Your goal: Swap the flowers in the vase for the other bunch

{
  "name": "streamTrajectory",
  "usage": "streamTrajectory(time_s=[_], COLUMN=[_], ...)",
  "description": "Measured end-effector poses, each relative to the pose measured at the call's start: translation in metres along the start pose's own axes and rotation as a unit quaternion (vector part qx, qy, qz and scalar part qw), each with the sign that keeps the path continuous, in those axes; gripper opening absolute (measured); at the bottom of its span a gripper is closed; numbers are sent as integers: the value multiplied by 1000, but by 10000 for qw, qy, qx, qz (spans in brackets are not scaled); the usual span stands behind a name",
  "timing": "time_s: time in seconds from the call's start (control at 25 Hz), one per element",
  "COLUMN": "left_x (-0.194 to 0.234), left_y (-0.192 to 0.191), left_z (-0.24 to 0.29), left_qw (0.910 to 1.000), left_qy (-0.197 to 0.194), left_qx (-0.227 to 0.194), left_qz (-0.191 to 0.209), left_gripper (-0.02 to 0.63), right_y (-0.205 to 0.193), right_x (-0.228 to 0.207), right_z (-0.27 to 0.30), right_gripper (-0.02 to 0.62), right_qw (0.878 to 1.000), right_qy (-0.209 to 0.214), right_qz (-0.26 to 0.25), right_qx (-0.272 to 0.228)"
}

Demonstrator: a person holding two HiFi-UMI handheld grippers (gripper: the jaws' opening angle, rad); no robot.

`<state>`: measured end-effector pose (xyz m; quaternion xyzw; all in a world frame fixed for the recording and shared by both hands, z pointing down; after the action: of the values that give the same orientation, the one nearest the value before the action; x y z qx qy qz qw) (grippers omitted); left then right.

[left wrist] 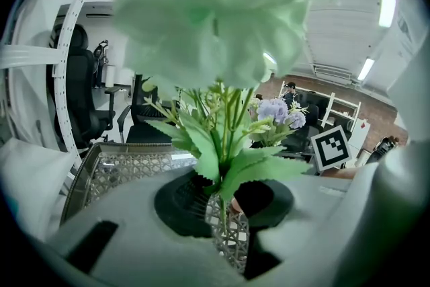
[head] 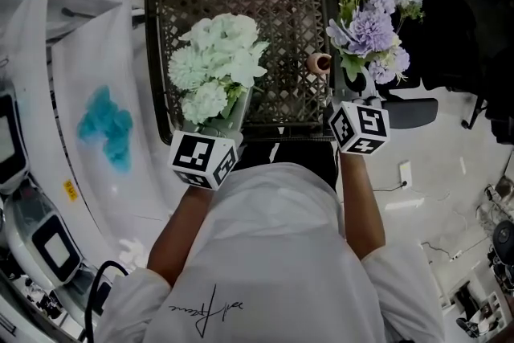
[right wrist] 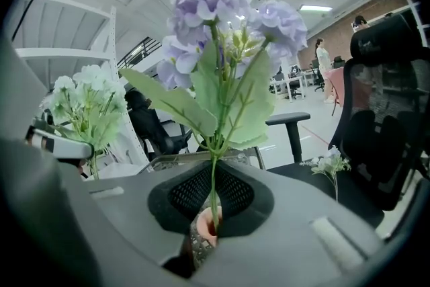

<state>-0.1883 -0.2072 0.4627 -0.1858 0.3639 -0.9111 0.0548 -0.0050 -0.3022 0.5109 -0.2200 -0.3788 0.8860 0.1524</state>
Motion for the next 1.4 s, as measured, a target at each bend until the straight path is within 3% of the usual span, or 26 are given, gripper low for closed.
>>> streamTrajectory(time_s=[1.4], left_x=[14], left_y=[-17], left_z=[-4], left_qw=[9997], left_qy=[172], left_qx=[168], left_qz=[-52], left_gripper=[83], right_y=[-39], right_x=[6], right_z=[27], right_gripper=[40], right_qw=[9990], right_qy=[-81], right_qz=[110], right_qx=[418])
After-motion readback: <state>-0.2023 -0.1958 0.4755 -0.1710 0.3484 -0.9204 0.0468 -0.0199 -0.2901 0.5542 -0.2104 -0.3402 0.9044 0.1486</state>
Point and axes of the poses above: the fingertips, and each gripper's own axes: z forward along the fingers, x to its left, y out of its top, the point moved 2 cm from there along -z, backward along the fingers, and after that the axes turned 15 degrees about x, right-handed, at the moved point
